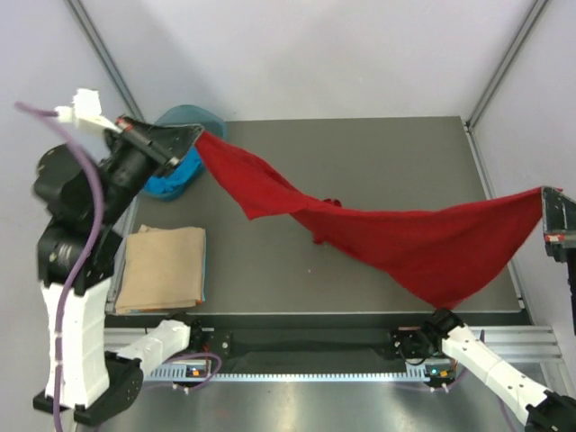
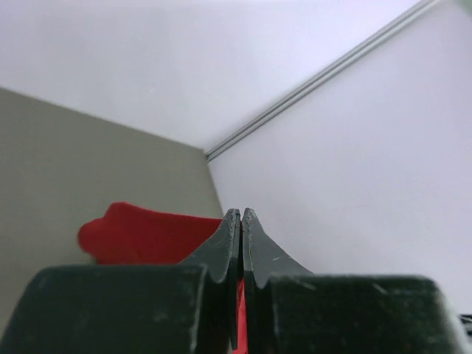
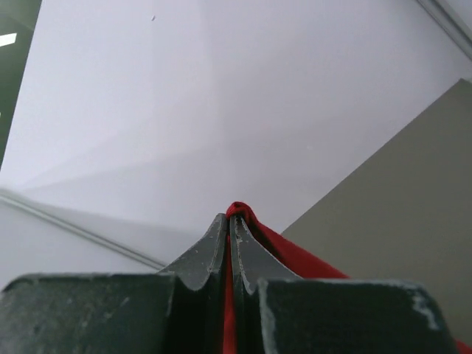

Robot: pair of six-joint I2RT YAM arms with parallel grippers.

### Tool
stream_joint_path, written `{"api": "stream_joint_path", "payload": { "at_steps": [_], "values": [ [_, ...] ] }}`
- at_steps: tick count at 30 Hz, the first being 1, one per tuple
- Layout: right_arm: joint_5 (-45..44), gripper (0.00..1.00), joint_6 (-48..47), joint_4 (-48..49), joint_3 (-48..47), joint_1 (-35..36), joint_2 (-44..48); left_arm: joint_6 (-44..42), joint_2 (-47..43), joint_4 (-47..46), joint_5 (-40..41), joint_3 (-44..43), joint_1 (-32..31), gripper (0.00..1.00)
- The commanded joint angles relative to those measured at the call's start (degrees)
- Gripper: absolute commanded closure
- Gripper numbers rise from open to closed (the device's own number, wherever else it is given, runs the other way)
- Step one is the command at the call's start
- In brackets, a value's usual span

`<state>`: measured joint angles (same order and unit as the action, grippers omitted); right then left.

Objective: Fold and stack the t-shirts
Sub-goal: Flatten the tshirt out

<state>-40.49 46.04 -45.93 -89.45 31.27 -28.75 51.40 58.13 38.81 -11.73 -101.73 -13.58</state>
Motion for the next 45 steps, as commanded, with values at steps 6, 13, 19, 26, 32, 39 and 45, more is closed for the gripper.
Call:
{"api": "stream_joint_path", "payload": {
  "at_steps": [6, 13, 19, 26, 32, 39, 45],
  "values": [
    [7.6, 1.00, -5.5, -4.3, 0.8, -0.3, -8.0, -0.4, 2.1, 1.8, -2.1, -0.8, 0.2, 1.00],
    [3.9, 1.00, -18.3, 19.9, 10.9, -0.6, -22.1, -3.6, 17.8, -11.4, 6.0, 9.7, 0.2, 1.00],
    [17.3, 1.00, -16.8, 29.0, -6.6, -17.7, -46.7, -0.3, 36.9, -29.0, 15.6, -1.7, 0.9, 1.00],
    [38.5, 1.00, -12.0, 22.6, -45.6, -34.0, -71.6, 7.1, 56.3, -30.8, 12.0, -34.0, 6.1, 1.00],
    [44.8, 1.00, -10.4, 28.3, -37.3, -40.8, -58.1, 9.9, 42.4, -46.2, 8.7, -19.6, 5.8, 1.00],
    [48.7, 1.00, -12.2, 24.2, -24.8, -43.1, -40.4, 7.5, 17.9, -49.2, 6.1, 4.6, 5.1, 1.00],
    [47.6, 1.00, -13.0, 14.0, -19.9, -43.1, -24.1, 2.0, -0.4, -41.5, 6.8, 9.6, 5.1, 1.00]
  ]
}}
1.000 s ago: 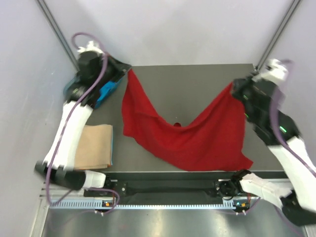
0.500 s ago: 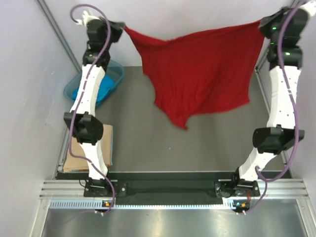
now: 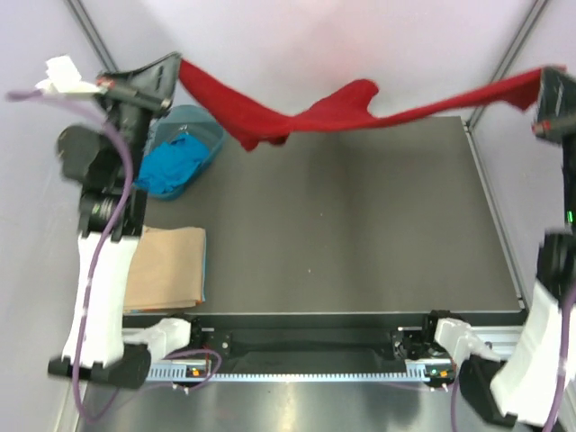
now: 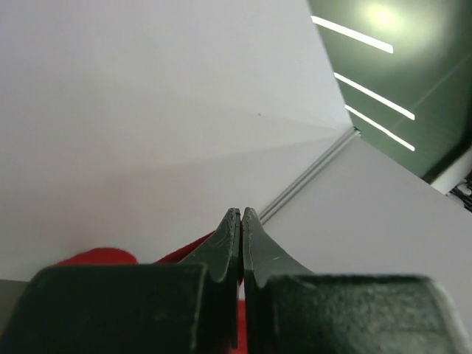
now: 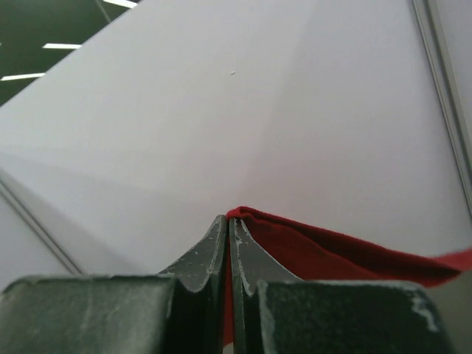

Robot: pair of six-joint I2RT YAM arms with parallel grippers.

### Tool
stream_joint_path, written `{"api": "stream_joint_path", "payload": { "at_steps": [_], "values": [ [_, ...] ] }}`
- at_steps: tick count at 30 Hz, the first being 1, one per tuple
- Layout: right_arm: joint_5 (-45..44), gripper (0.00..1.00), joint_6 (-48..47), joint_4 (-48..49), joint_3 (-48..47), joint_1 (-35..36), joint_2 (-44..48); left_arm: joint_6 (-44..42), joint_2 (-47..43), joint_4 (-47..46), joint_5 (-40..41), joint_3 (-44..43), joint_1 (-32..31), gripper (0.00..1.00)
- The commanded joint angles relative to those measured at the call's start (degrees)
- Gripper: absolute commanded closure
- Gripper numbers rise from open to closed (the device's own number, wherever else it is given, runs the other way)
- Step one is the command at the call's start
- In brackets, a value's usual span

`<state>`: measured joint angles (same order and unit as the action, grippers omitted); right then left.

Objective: Fold and stack the t-shirts
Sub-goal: Flatten the tshirt out

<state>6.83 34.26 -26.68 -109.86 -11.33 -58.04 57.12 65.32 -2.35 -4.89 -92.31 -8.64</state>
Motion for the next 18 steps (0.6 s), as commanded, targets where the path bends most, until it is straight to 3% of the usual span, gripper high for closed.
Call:
{"api": "stream_joint_path", "payload": {
  "at_steps": [1, 5, 12, 18],
  "values": [
    [0.0, 1.00, -1.4, -6.5, 0.0, -0.5, 7.0, -4.4, -9.1, 2.1, 0.2, -0.3, 0.2, 1.00],
    [-3.3, 1.00, -2.9, -12.4, -4.1, -0.4, 14.2, -7.5, -14.2, 9.3, 1.0, -4.2, 0.3, 1.00],
    [-13.3, 1.00, -0.8, -22.1, -14.9, 5.3, 13.3, -15.8, -13.6, 18.0, 3.7, -16.7, 0.3, 1.00],
    [-21.7, 1.00, -1.6, -19.8, -11.0, 9.8, 12.5, -21.3, -12.0, 16.5, 8.9, -16.7, 0.2, 1.00]
  ]
}}
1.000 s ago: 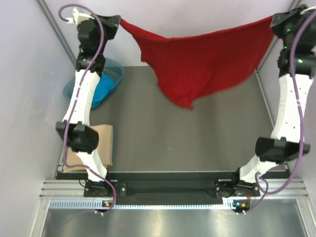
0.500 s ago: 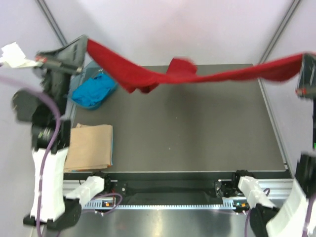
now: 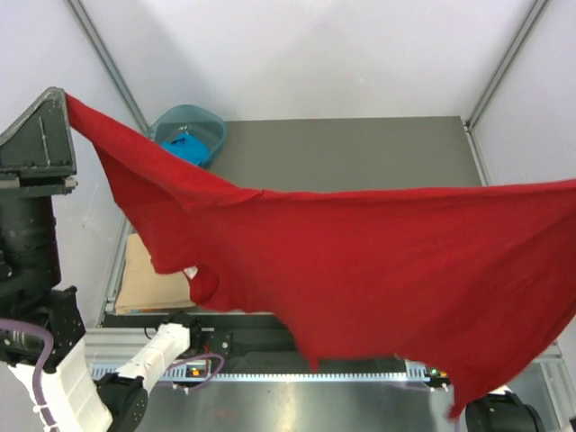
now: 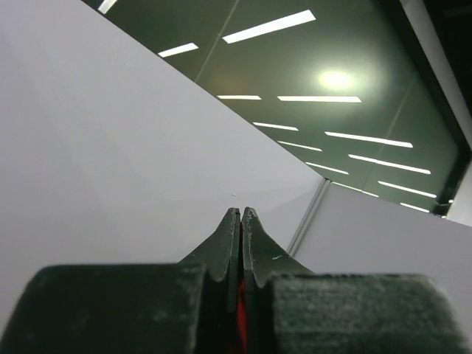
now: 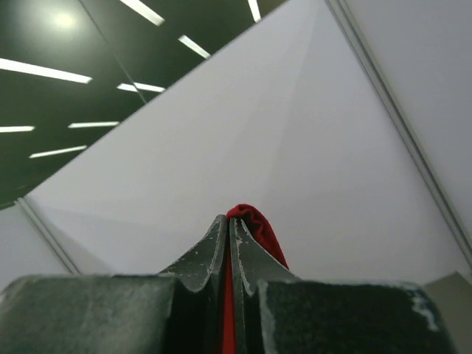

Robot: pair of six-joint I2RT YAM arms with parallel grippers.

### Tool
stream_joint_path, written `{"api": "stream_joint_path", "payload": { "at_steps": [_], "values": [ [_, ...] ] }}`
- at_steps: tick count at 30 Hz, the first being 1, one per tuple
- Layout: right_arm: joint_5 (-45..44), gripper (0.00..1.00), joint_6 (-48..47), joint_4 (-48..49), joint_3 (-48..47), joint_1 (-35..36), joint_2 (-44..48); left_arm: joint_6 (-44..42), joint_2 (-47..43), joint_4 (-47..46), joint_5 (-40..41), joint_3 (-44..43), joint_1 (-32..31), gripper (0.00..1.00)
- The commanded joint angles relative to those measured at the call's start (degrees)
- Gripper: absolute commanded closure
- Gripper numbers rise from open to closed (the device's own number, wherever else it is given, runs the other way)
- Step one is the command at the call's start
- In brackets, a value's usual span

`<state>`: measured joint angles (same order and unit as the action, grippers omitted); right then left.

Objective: Fold and stack the t-shirts
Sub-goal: Flatten the tshirt out

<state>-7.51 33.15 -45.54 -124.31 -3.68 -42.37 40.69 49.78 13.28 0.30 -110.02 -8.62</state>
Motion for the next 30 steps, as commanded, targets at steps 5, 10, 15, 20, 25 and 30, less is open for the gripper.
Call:
{"api": "stream_joint_path", "payload": {
  "at_steps": [5, 10, 15, 20, 25, 30],
  "values": [
    [-13.8, 1.00, -4.6, 9.8, 20.2, 6.9, -5.5, -6.9, 9.8, -7.9, 3.7, 6.7, 0.3, 1.00],
    [-16.3, 1.00, -8.8, 21.5, 37.4, 6.7, -12.0, -5.8, 21.8, -19.4, -1.9, 14.0, 0.2, 1.00],
    [-9.9, 1.00, -6.5, 38.2, 51.6, 2.0, -18.4, -6.5, 34.9, -27.5, -2.2, 20.1, 0.2, 1.00],
    [-1.4, 1.00, -3.3, 54.2, 56.0, -1.1, -37.4, -5.6, 52.2, -34.2, -4.9, 21.1, 0.2, 1.00],
    [9.6, 1.00, -2.6, 60.0, 44.7, -3.5, -60.5, -2.4, 68.8, -35.0, -7.9, 10.5, 0.2, 1.00],
    [14.6, 1.00, -0.7, 60.9, 36.1, -5.6, -72.0, -0.8, 82.0, -33.6, -8.3, -2.8, 0.2, 1.00]
  ]
}}
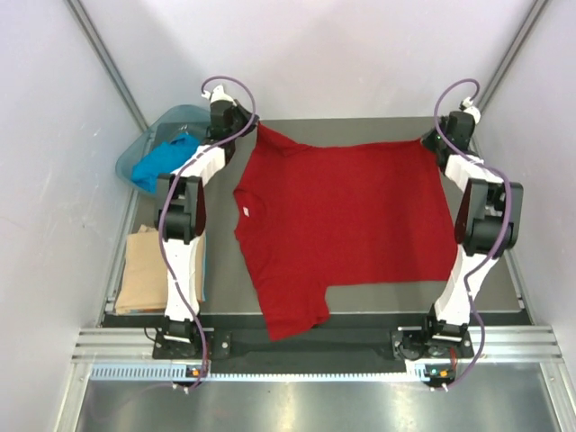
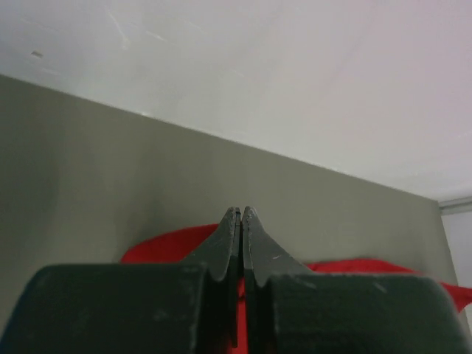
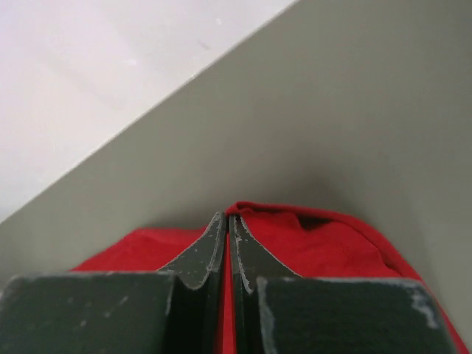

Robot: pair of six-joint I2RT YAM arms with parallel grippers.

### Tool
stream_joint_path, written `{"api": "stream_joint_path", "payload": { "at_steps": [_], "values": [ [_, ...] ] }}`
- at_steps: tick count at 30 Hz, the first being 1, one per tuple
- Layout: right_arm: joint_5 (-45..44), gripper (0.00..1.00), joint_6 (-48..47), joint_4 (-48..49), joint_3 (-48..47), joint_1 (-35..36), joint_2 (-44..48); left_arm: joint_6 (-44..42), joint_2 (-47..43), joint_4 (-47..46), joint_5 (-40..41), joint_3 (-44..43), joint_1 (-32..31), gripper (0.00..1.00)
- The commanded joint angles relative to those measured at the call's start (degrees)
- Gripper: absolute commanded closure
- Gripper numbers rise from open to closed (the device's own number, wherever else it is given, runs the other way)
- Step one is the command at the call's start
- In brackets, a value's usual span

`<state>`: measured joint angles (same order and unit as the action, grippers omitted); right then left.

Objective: Fold and stack the t-shirts
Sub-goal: Flatten the tshirt out, then fold the tshirt

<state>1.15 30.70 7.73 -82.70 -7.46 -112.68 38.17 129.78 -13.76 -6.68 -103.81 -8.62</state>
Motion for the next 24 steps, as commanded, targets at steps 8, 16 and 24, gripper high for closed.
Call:
{"api": "stream_joint_path", "payload": {
  "at_steps": [8, 16, 24],
  "values": [
    [9.7, 1.00, 4.3, 6.3, -16.3, -3.4, -12.0, 10.3, 8.4, 0.0, 0.7, -18.7, 0.1, 1.00],
    [9.0, 1.00, 5.6, 5.8, -14.4, -4.3, -11.0, 21.4, -1.5, 11.6, 2.4, -8.2, -0.2, 1.00],
    [10.1, 1.00, 5.0, -3.2, -16.0, -6.0, -8.8, 26.3, -10.0, 15.2, 4.5, 4.2, -1.3, 1.00]
  ]
}}
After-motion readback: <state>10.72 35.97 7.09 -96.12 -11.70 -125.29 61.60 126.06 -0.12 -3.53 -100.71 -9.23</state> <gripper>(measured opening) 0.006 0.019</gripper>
